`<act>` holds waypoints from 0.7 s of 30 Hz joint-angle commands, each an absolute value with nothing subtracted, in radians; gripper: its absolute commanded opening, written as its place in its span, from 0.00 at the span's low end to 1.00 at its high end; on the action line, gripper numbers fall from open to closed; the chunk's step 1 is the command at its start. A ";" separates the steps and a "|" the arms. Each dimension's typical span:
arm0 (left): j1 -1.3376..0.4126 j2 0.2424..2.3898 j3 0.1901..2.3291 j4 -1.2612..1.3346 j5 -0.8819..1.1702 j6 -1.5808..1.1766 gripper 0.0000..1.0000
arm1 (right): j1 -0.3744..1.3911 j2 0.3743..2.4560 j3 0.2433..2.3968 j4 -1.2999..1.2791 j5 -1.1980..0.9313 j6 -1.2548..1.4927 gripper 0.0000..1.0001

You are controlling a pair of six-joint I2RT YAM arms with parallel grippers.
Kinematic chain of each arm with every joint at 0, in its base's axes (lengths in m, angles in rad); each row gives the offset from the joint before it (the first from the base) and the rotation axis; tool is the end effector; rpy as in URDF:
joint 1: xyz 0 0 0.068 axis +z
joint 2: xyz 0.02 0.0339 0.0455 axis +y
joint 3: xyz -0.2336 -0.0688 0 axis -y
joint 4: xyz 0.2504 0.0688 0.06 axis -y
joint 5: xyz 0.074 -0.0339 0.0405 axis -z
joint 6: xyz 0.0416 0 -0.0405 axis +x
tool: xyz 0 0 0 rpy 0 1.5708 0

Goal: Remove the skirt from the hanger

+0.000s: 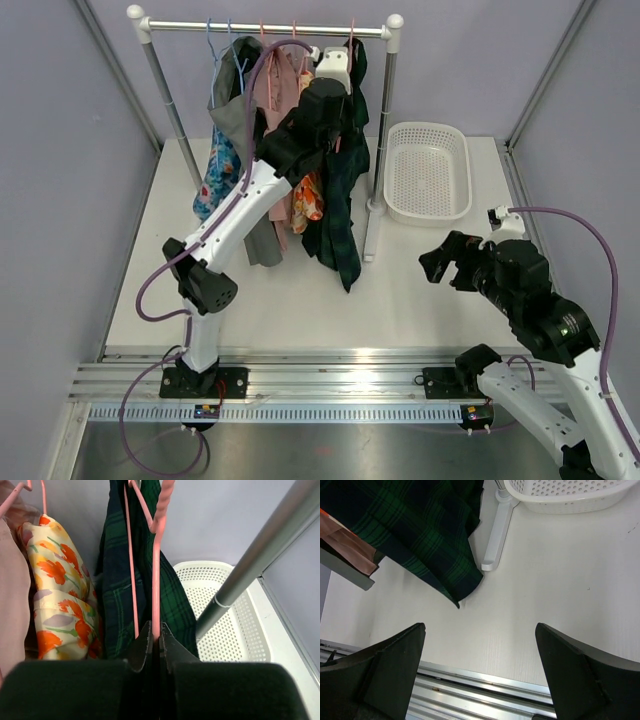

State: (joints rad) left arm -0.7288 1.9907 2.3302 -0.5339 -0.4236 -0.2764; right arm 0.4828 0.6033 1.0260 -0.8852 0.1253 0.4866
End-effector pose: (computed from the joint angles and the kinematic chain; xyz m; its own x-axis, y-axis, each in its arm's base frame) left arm 0.3405 -0.2811 0.4451 -0.2222 -0.1351 -0.9656 0.2553 0.9477 -0.1914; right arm 0.1216 0.0579 0.3520 -0.5184 0.2521 -0.8171 -0.1348 0.9195 0.3692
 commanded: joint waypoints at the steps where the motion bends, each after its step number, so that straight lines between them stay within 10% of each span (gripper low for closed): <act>1: -0.745 1.881 2.416 -0.465 -0.433 -0.242 0.00 | 0.485 0.607 1.052 -0.870 0.083 0.489 0.99; 12: -0.807 1.792 2.462 -0.485 -0.503 -0.195 0.00 | 0.501 0.934 1.368 -0.637 -0.164 0.390 0.99; 21: -0.808 1.810 2.471 -0.499 -0.502 -0.213 0.00 | 0.888 1.284 1.677 -0.654 0.216 0.351 0.99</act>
